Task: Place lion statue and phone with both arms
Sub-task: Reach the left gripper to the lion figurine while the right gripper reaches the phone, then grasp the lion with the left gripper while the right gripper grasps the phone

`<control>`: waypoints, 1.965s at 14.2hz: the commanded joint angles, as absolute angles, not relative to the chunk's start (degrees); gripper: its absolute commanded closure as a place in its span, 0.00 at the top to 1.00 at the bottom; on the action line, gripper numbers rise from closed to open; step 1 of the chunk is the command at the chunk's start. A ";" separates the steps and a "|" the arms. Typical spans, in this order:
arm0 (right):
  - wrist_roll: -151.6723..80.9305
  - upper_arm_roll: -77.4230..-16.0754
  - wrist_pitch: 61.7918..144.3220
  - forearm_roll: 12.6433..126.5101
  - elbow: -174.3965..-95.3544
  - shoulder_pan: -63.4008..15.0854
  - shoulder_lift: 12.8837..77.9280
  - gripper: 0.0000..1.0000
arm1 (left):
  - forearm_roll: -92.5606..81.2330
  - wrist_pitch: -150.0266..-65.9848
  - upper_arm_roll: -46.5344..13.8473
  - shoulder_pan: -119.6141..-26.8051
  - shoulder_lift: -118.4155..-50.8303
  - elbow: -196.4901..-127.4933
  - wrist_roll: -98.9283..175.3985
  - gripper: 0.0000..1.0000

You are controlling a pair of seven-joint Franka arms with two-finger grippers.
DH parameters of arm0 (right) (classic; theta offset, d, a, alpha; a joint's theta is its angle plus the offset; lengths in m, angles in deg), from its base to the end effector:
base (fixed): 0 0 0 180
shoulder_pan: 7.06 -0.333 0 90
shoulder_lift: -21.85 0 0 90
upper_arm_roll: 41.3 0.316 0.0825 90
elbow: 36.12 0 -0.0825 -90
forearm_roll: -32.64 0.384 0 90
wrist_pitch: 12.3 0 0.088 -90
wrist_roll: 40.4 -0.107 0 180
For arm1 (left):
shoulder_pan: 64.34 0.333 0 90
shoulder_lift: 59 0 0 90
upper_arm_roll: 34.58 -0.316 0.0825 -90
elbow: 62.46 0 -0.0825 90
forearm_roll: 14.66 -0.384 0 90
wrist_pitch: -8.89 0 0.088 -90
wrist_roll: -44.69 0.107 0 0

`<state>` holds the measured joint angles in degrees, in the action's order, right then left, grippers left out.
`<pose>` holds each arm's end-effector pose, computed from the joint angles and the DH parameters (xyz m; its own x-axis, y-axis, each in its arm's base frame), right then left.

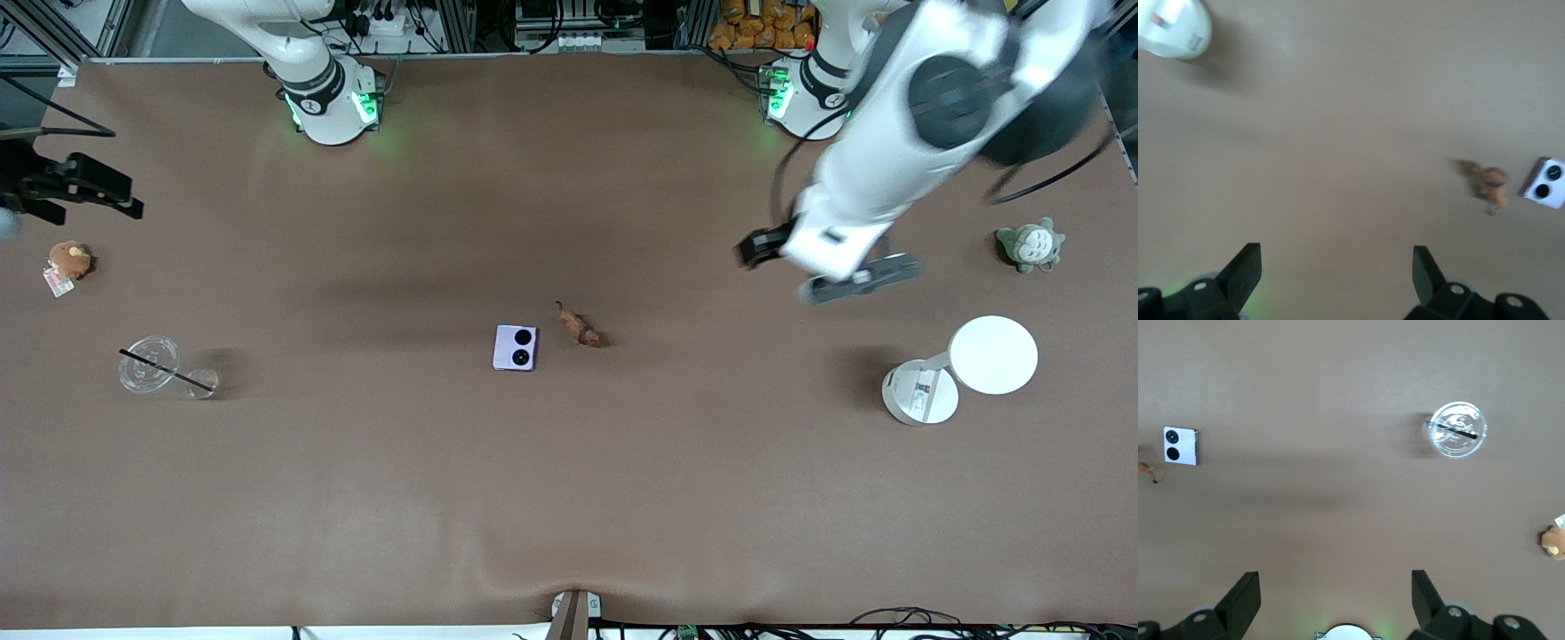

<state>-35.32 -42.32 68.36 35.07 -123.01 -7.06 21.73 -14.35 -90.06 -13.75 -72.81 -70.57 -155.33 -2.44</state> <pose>0.5367 -0.0045 0.6375 0.9917 0.0777 -0.1021 0.0727 -0.9960 -0.0516 0.5412 -0.2856 0.5027 0.9443 0.3093 -0.1124 0.3104 -0.9506 -0.0085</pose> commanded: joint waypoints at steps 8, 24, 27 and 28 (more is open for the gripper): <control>-34.95 -42.18 65.67 34.93 -124.79 -21.37 27.92 1.00 | -27.21 -107.46 -14.45 -92.01 -98.44 -142.01 -45.38 1.00; -42.57 -42.71 87.86 38.96 -123.30 -15.76 40.82 1.00 | -32.59 -118.65 -23.25 -97.58 -103.84 -142.17 -41.31 0.00; -51.54 -42.53 95.96 40.37 -123.30 -16.46 46.89 1.00 | -31.71 -107.86 -23.07 -93.53 -98.31 -142.78 -24.89 0.00; -54.35 -42.53 97.63 40.55 -123.30 -17.59 48.29 1.00 | -31.53 -104.78 -22.98 -91.34 -95.94 -144.01 -19.70 0.00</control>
